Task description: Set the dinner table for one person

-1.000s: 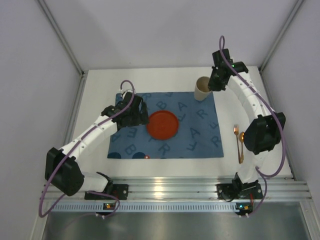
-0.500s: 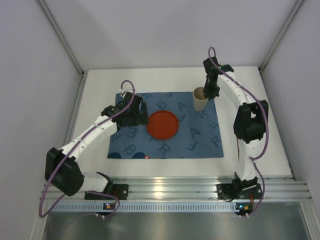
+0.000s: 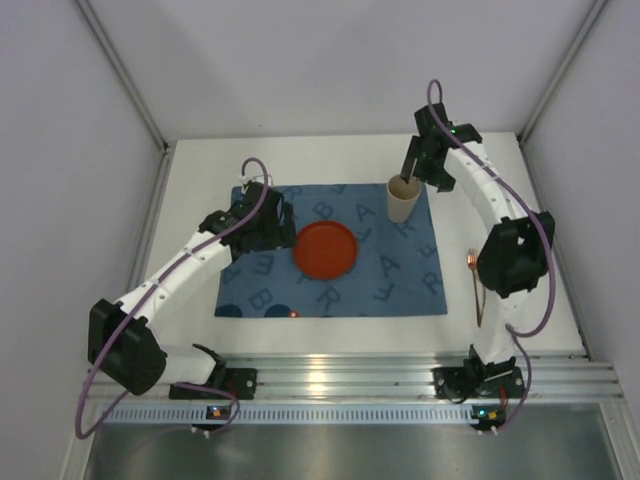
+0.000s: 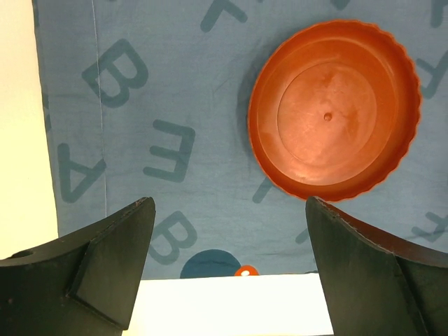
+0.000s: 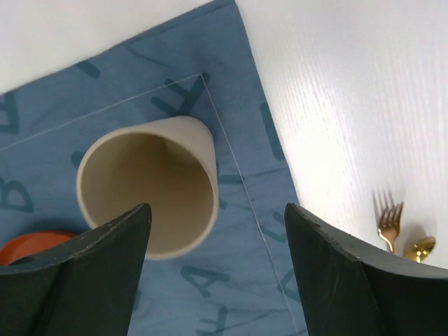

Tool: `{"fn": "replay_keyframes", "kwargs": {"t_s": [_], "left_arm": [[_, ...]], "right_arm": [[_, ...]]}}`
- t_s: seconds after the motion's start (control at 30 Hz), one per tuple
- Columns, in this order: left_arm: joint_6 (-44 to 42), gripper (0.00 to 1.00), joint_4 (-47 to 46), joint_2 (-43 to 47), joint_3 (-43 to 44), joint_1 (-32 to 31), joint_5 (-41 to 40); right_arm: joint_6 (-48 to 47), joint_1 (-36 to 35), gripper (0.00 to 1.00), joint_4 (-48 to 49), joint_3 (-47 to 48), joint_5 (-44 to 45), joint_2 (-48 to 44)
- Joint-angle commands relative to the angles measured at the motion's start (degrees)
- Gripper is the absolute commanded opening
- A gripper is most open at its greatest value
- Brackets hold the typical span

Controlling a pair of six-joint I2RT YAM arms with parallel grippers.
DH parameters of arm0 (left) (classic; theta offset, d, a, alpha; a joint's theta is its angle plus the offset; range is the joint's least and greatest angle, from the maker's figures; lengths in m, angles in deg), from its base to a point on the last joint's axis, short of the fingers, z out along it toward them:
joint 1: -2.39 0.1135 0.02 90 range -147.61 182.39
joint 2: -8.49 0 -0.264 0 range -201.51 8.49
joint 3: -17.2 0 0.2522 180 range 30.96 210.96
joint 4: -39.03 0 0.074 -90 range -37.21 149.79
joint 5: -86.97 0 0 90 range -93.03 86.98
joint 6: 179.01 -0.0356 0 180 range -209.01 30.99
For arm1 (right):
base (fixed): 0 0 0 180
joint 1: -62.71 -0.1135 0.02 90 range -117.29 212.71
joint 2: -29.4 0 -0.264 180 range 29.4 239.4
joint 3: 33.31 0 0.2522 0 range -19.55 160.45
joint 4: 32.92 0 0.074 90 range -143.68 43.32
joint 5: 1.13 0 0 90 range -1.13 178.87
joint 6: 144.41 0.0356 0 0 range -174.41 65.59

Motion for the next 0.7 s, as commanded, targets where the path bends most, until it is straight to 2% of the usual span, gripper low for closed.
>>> {"fn": "replay_keyframes", "kwargs": {"t_s": [0.0,0.1,0.2,0.23,0.33,0.53,0.67], "left_arm": [[-1.2,0.94,-1.2,1.7,2.5,0.1,0.5],[-0.5,0.94,-2.5,1.9,0.4,0.1,1.0],[0.3,0.94,-5.2,3.2,-3.3,0.0,2.0],[0.4,0.94,-6.1,3.4,-4.8,0.0,2.4],[-0.3,0.94,-6.7,3.8,-6.8,0.0,3.0],[-2.3,0.94,-6.9,3.8,-7.9,0.2,4.0],[-2.9,0.94,-7.2,4.1,-8.6,0.1,4.9]], "right_arm": [[-0.7,2.0,0.78,1.9,-1.4,3.2,-13.2],[0.2,8.0,0.78,1.8,-10.0,-2.1,-19.3],[0.4,14.3,0.77,4.0,-22.8,-5.8,-25.1],[0.4,15.0,0.77,4.7,-29.3,-6.6,-26.5],[0.9,18.1,0.77,7.9,-41.2,-8.2,-30.9],[1.5,23.6,0.76,9.1,-54.1,-8.1,-33.5],[2.0,26.8,0.75,9.6,-58.8,-7.8,-35.2]]}}
